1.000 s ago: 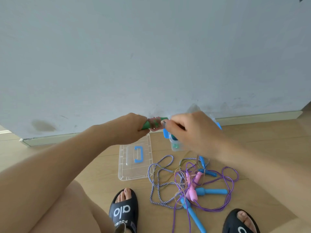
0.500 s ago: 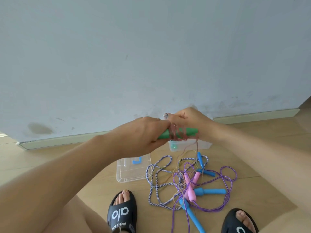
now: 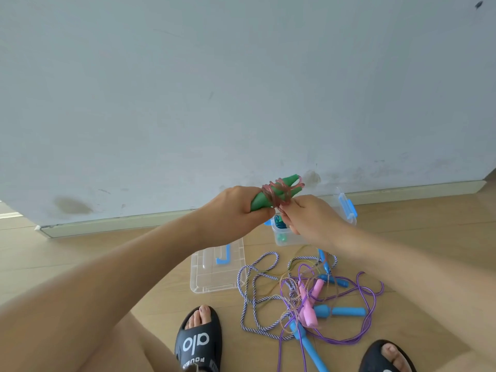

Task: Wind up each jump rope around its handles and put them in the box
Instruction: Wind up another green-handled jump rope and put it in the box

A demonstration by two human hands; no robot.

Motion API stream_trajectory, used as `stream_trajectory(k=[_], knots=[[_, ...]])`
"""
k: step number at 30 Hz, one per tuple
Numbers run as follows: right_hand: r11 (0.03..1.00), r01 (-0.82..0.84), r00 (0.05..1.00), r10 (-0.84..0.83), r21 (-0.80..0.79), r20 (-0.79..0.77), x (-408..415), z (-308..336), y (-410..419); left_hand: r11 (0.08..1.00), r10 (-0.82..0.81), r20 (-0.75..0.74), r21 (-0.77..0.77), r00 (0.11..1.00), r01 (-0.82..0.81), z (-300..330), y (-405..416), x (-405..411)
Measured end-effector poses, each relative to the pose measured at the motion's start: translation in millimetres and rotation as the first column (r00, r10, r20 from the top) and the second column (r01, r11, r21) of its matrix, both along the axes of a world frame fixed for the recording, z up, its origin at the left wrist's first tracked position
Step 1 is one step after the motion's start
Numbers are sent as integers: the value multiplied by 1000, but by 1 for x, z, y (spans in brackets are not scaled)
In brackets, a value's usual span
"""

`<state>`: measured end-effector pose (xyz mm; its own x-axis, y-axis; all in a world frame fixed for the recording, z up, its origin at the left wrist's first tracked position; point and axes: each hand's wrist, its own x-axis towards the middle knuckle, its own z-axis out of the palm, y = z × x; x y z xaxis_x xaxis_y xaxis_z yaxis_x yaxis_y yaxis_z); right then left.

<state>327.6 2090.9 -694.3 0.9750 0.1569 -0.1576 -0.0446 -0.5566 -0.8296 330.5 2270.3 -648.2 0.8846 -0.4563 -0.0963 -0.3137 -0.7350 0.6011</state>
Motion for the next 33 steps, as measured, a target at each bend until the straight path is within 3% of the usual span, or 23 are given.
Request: stream_trajectory(k=[3, 5, 9, 11, 15, 20, 25, 29, 33], knots=[[1000, 18, 1000, -18, -4, -3, -4, 5, 3, 998, 36, -61, -56, 997, -40, 2, 0, -1], [996, -3, 1000, 6, -89, 27, -9, 12, 4, 994, 95, -62, -54, 994, -98, 3, 2, 3], [937, -115, 977, 167, -331, 133, -29, 26, 7, 967, 170, 27, 189, 985, -171, -2, 23, 19], [915, -145, 951, 234, -377, 203, -35, 30, 11, 942, 120, 20, 314, 993, -120, -8, 30, 22], [889, -173, 871, 339, -424, 356, -34, 37, 18, 916, -7, 62, 401, 998, -19, -16, 26, 17], [879, -153, 825, 366, -452, 432, -19, 56, 11, 873, -191, 115, 473, 975, 115, -20, 8, 4], [878, -233, 858, 387, -417, 337, -9, 62, 6, 902, -304, 90, 348, 948, 256, -23, -7, -8], [876, -315, 853, 430, -365, 296, -16, 63, 14, 915, -274, 63, 323, 960, 240, -17, -2, -5], [923, -195, 880, 314, -331, 356, 3, 59, 7, 906, -253, 76, 368, 965, 208, -14, -5, -6]])
